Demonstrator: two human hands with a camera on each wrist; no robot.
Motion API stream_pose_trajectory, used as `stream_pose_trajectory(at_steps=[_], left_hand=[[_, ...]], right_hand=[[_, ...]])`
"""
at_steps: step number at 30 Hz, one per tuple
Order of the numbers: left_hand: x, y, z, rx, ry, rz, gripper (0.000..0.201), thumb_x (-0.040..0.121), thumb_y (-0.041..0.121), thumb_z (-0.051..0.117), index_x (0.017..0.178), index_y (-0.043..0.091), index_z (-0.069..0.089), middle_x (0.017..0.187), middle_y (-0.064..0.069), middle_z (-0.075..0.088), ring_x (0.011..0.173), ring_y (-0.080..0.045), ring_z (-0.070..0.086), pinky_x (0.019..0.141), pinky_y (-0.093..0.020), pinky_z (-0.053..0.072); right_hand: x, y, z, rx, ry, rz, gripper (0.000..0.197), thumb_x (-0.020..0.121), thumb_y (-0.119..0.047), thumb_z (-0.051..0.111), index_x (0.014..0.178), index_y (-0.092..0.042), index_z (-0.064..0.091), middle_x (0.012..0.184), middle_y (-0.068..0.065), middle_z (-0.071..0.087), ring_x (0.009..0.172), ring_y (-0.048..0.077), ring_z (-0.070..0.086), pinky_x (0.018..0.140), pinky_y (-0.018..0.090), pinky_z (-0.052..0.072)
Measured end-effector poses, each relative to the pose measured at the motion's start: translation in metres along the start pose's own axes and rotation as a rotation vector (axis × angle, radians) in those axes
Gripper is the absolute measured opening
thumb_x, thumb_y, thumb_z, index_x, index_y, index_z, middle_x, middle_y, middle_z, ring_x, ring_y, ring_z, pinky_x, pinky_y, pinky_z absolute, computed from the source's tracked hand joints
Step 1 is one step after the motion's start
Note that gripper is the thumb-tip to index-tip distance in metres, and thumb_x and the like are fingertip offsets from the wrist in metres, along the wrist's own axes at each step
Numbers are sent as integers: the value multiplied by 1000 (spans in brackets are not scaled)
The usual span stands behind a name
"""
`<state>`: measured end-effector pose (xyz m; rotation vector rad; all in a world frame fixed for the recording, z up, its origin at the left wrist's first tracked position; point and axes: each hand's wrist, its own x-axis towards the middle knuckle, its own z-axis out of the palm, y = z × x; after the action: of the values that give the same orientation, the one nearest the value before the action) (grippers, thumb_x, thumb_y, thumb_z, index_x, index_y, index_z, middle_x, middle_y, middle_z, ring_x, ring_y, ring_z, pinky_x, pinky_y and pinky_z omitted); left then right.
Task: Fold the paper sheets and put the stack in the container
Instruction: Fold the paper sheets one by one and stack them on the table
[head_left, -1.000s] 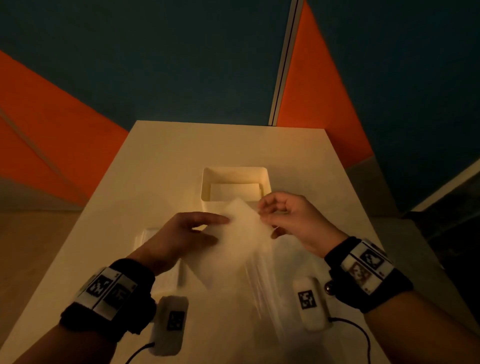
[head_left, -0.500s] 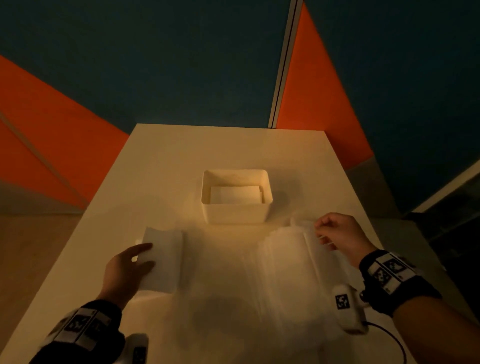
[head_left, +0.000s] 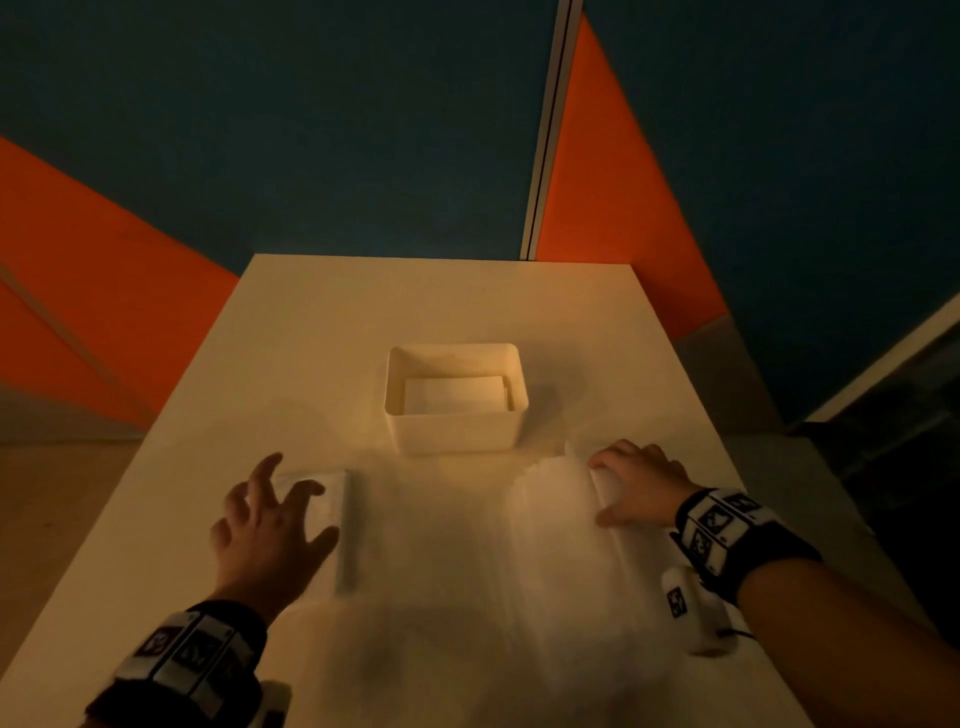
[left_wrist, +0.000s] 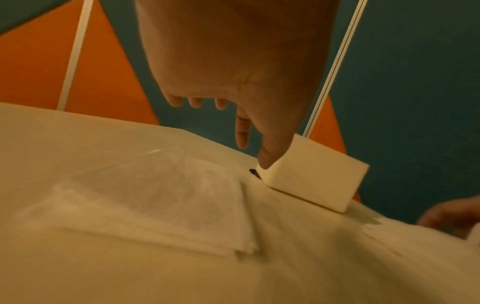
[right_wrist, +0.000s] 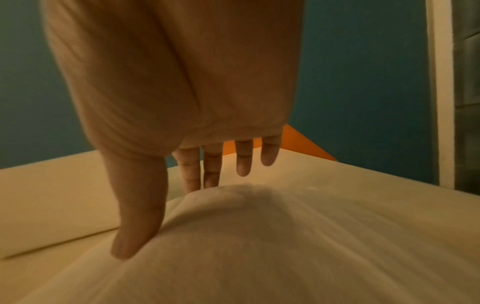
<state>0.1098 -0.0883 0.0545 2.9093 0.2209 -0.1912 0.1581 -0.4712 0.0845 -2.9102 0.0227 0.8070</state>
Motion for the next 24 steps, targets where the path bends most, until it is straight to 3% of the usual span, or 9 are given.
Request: stream_pose_trajectory(at_steps=[8, 13, 16, 19, 20, 22, 24], left_hand=[[-4, 25, -6, -47, -98, 182, 51, 79, 58, 59, 126, 47, 45, 153, 5, -1, 139, -30, 5, 109, -55, 24], [-6, 26, -11, -79, -218, 205, 41, 82, 53, 59, 121, 51, 45, 151, 8, 7, 139, -24, 10, 110, -51, 25], [-5, 30, -16, -191, -264, 219, 30, 83, 49, 61, 107, 55, 43, 147, 7, 23, 137, -23, 21, 110, -47, 28], [-4, 45, -24, -446, -337, 229, 21, 83, 40, 65, 98, 49, 52, 132, 7, 46, 126, -17, 41, 106, -32, 34], [-5, 51, -26, -581, -388, 201, 24, 79, 46, 68, 99, 44, 55, 126, 10, 51, 120, -13, 47, 103, -30, 38], [-7, 63, -32, -810, -525, 152, 67, 52, 78, 67, 106, 39, 60, 118, 15, 58, 110, -6, 54, 96, -27, 45], [-9, 75, -31, -941, -673, 140, 95, 34, 91, 59, 113, 38, 58, 119, 14, 61, 111, -5, 56, 95, -27, 46]], right_hand=[[7, -6, 0, 17, 83, -19, 63, 63, -42, 82, 116, -33, 50, 120, -7, 48, 116, 22, 45, 96, 37, 37], [0, -4, -9, 138, 229, -88, 21, 74, -34, 76, 85, -33, 58, 97, -11, 59, 95, 14, 56, 94, 32, 40], [-8, -4, -27, 216, 222, -177, 18, 77, -23, 74, 71, -28, 58, 73, -13, 56, 73, 10, 54, 78, 27, 42], [-21, -17, -52, 493, 132, -256, 21, 79, -10, 73, 70, -21, 58, 69, -4, 59, 64, 7, 54, 68, 27, 44], [-28, -23, -60, 600, 119, -283, 19, 81, -7, 71, 72, -18, 58, 70, -1, 61, 64, 9, 57, 68, 28, 46], [-41, -39, -74, 807, 130, -350, 14, 84, -4, 66, 78, -13, 57, 76, 7, 65, 69, 14, 61, 67, 28, 48], [-53, -54, -81, 1013, 143, -409, 11, 87, -1, 61, 82, -9, 55, 81, 13, 66, 72, 19, 62, 63, 25, 50]])
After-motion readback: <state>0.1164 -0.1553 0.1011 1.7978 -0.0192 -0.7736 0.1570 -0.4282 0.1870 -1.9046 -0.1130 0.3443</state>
